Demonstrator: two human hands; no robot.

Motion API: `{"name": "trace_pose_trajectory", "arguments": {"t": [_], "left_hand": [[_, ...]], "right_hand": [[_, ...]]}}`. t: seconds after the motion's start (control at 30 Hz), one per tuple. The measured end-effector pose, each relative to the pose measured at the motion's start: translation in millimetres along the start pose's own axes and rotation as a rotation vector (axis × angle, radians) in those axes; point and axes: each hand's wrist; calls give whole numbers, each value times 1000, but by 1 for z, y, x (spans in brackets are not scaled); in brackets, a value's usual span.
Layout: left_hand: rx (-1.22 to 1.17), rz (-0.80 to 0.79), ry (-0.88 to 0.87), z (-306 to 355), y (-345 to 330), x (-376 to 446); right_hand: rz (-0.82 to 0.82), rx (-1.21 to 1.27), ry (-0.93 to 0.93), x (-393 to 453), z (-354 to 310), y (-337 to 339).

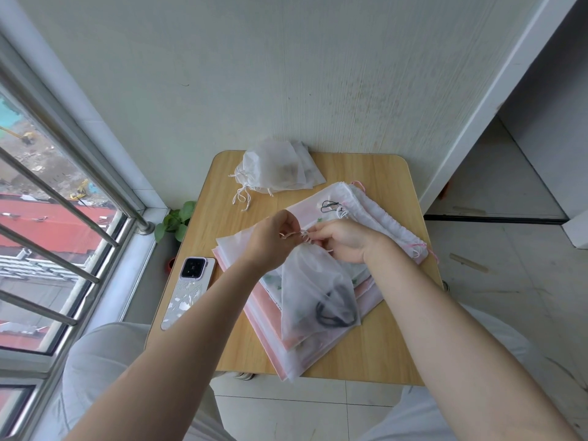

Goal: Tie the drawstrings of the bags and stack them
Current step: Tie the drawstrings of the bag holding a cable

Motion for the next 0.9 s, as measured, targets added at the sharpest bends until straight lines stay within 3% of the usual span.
{"name": "trace_pose_trajectory", "arguments": {"t": [0.23, 0.47, 0.6, 0.73, 0.8, 0.9], "left_hand": [[150, 72, -35, -2, -3, 0], [192, 85, 22, 4, -3, 1], [77, 28, 164, 6, 2, 6], [-123, -105, 331, 9, 6, 8], [-51, -181, 332, 10, 7, 7], [358, -321, 195, 4, 17, 4]], "right_hand": [[33, 187, -49, 7, 2, -3], [126, 43, -46, 3, -1, -5], [133, 41, 21, 1, 1, 2], [262, -25, 98, 3, 6, 4], [370, -167, 129, 5, 10, 1], [554, -447, 165, 6, 12, 2]]}}
Point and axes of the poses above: each hand's wrist, its own x-axis towards the middle knuckle, its own y-axis out of the back of the hand, z = x × y, and after that the axes turned 1 degree about -z, right-handed
